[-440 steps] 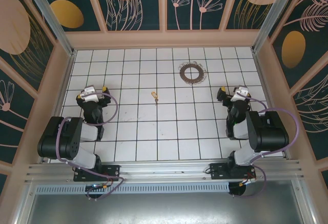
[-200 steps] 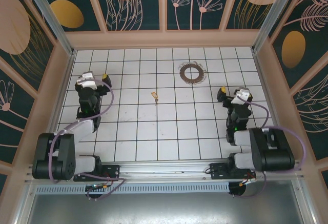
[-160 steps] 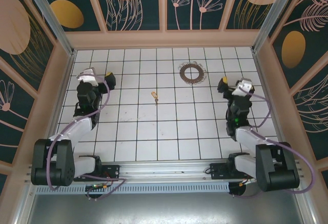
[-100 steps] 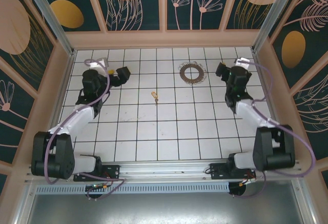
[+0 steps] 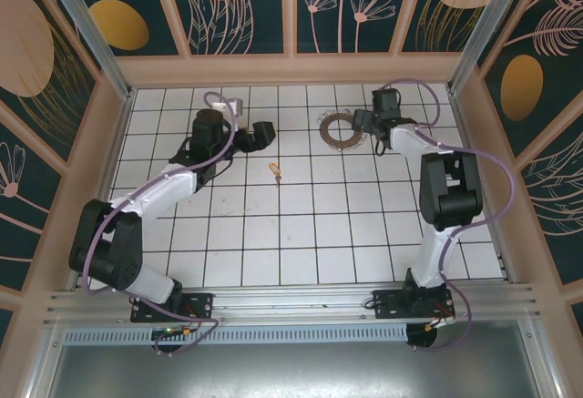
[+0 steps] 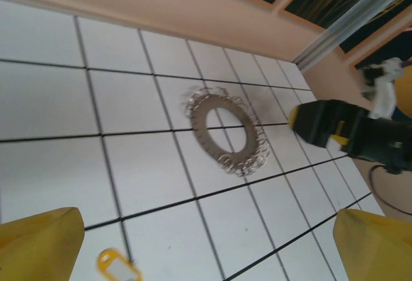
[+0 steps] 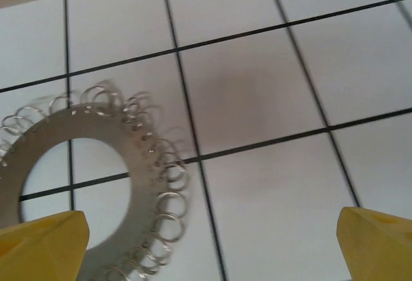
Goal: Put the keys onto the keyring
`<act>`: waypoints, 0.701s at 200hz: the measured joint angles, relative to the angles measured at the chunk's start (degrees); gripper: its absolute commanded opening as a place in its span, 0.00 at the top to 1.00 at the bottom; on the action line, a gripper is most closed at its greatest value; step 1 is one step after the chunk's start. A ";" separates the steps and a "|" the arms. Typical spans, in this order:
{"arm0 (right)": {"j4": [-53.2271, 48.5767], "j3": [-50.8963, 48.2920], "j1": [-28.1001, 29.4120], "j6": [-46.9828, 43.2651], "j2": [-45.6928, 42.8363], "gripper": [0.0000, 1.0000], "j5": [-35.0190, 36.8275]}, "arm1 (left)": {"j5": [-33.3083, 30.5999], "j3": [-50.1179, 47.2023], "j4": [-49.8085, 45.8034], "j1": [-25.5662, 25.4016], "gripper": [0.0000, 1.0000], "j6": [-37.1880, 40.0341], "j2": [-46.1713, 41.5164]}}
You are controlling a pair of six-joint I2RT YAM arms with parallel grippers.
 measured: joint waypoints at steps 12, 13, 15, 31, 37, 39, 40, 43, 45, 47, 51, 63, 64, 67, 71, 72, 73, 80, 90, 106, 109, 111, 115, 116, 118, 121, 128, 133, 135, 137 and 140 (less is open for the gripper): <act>-2.10 3.21 1.18 -0.61 2.21 0.05 0.24 | -1.44 2.38 -0.37 -1.97 0.01 -0.02 1.90; -2.25 3.54 1.33 -0.70 2.49 0.05 0.28 | -1.55 2.60 -0.37 -2.21 0.01 -0.02 2.16; -2.56 4.02 1.57 -0.85 2.91 0.05 0.33 | -1.73 2.80 -0.37 -2.49 0.01 -0.04 2.40; -4.85 7.06 3.32 -1.86 5.22 0.08 1.14 | -3.58 4.13 -0.72 -5.05 0.01 -0.07 4.57; -5.49 7.72 3.96 -2.14 5.77 0.10 1.29 | -4.22 4.31 -0.96 -5.86 0.01 -0.09 5.27; -5.68 7.91 4.15 -2.19 6.01 0.11 1.36 | -4.52 4.31 -1.03 -6.12 0.01 -0.11 5.51; -5.77 7.98 4.22 -2.25 6.10 0.11 1.36 | -4.55 4.31 -1.07 -6.21 0.01 -0.13 5.57; -6.25 8.31 4.57 -2.45 6.36 0.12 1.46 | -4.74 4.31 -1.27 -6.64 0.01 -0.20 5.90; -6.40 8.44 4.74 -2.45 6.51 0.13 1.53 | -4.81 4.31 -1.38 -6.80 0.01 -0.24 6.03; -6.58 8.52 4.87 -2.60 6.62 0.14 1.49 | -4.92 4.31 -1.53 -7.04 0.01 -0.33 6.23; -7.10 8.81 5.22 -2.80 6.95 0.15 1.49 | -5.14 4.31 -1.79 -7.45 0.01 -0.39 6.56; -8.50 9.68 6.03 -3.54 7.98 0.20 1.42 | -5.62 4.31 -2.19 -8.13 0.01 -0.74 7.26; -8.59 9.75 6.08 -3.48 8.04 0.21 1.44 | -5.64 4.31 -2.19 -8.15 0.01 -0.74 7.30; -8.98 10.01 6.23 -3.76 8.33 0.22 1.42 | -5.75 4.31 -2.23 -8.20 0.01 -0.79 7.39; -9.40 10.40 6.43 -3.69 8.70 0.24 1.44 | -5.92 4.31 -2.25 -8.24 0.01 -0.90 7.50; -9.49 10.47 6.45 -3.72 8.76 0.24 1.46 | -5.95 4.31 -2.25 -8.24 0.01 -0.92 7.52; -9.64 10.58 6.47 -3.96 8.94 0.24 1.42 | -5.99 4.31 -2.25 -8.24 0.01 -0.94 7.52; -10.23 11.19 6.78 -4.37 9.62 0.27 1.44 | -6.16 4.31 -2.36 -8.22 0.01 -0.98 7.56; -10.91 11.80 7.10 -4.76 10.47 0.30 1.42 | -6.45 4.31 -2.51 -8.22 0.01 -1.01 7.56; -11.80 12.35 7.58 -5.03 11.43 0.35 1.22 | -7.04 4.31 -2.78 -8.13 0.02 -1.01 7.56; -12.09 12.44 7.72 -5.25 11.65 0.36 1.16 | -7.10 4.31 -2.91 -8.13 0.02 -0.98 7.56; -12.24 12.46 7.78 -5.14 11.72 0.36 1.16 | -7.13 4.31 -2.95 -8.11 0.02 -0.98 7.56; -12.41 12.55 7.98 -5.40 11.87 0.37 1.09 | -7.30 4.31 -2.99 -8.13 0.01 -1.01 7.56; -12.46 12.57 8.00 -5.40 11.91 0.38 1.07 | -7.28 4.31 -3.02 -8.13 0.01 -1.01 7.56; -12.61 12.68 8.09 -5.20 12.00 0.38 1.03 | -7.32 4.31 -3.06 -8.13 0.01 -1.01 7.56; -12.83 12.83 8.22 -5.42 12.13 0.39 1.03 | -7.43 4.31 -3.10 -8.13 0.01 -1.01 7.56; -13.11 13.20 8.59 -5.62 12.57 0.41 0.94 | -7.52 4.31 -3.26 -8.13 0.01 -0.98 7.56; -13.38 13.55 8.81 -5.57 12.87 0.42 0.87 | -7.54 4.31 -3.37 -8.13 0.02 -0.98 7.56; -13.40 13.66 8.90 -5.75 12.98 0.43 0.81 | -7.56 4.31 -3.39 -8.13 0.02 -0.98 7.56; -13.46 13.79 9.01 -5.70 13.11 0.44 0.76 | -7.56 4.31 -3.41 -8.13 0.02 -0.98 7.56; -13.46 13.99 9.11 -5.86 13.33 0.45 0.66 | -7.61 4.31 -3.43 -8.13 0.02 -0.98 7.56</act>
